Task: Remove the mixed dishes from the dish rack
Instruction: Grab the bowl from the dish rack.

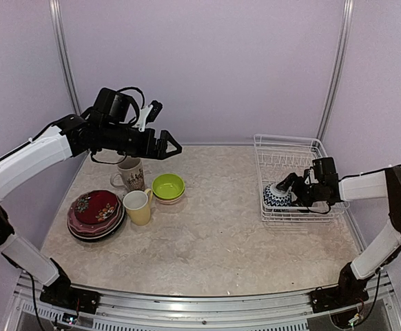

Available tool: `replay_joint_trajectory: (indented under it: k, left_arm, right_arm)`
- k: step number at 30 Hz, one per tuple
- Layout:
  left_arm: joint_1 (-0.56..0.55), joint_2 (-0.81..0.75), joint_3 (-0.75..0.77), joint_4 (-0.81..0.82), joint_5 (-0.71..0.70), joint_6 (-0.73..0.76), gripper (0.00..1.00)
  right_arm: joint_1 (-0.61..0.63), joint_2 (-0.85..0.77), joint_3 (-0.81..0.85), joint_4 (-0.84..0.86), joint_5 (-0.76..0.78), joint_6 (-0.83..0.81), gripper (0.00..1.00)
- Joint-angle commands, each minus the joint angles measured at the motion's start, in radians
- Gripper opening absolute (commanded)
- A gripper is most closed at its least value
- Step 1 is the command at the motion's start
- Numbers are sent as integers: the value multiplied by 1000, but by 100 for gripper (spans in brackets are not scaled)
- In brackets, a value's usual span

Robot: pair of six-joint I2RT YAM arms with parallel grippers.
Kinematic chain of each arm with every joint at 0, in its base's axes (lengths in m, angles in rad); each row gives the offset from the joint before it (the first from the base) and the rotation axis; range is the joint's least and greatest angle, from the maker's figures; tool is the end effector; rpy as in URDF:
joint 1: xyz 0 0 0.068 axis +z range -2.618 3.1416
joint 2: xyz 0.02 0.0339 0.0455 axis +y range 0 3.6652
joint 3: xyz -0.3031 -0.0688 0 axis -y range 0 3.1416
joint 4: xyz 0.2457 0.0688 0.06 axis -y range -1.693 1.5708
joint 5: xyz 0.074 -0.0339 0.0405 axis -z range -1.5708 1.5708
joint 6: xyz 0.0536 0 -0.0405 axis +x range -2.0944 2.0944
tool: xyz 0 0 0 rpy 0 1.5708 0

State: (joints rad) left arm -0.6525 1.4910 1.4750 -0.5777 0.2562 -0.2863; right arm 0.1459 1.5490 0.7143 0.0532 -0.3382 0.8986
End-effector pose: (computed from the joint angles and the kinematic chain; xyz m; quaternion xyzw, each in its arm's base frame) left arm 0.2673 -0.2213 0.4013 0.2184 0.8502 -0.3112 0.3641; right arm 0.3054 0.0628 0.1870 0.2743 0.8701 0.3237 0.2510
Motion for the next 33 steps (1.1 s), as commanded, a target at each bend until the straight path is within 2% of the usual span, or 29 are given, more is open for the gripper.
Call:
replay_joint_trajectory:
  k: [1,9,26,28,30,32,33]
  left_arm:
    - [-7,14,10,-22,-13,10,99]
    - [-10,0,4,-14,-33,9,99]
    - [-12,2,2,-14,-43,9,99]
    - [-13,3,2,-14,-44,8,99]
    - [-13,7,2,-14,-44,9,99]
    - [-14,9,1,-14,-43,9,99]
    - [-13,9,2,-14,-44,9,99]
  right_arm:
    - [-17,24,-23,60,1,39,99]
    - [-19,31,-66,136,-12,71,92]
    - [-16,-69,-78,150,15,-4,59]
    - [-16,-82,-74,141,20,-11,59]
    - [-16,-90,-64,110,23,-14,65]
    - [-17,-93,-61,97,12,-15,75]
    - [-17,-91,-61,94,3,-11,85]
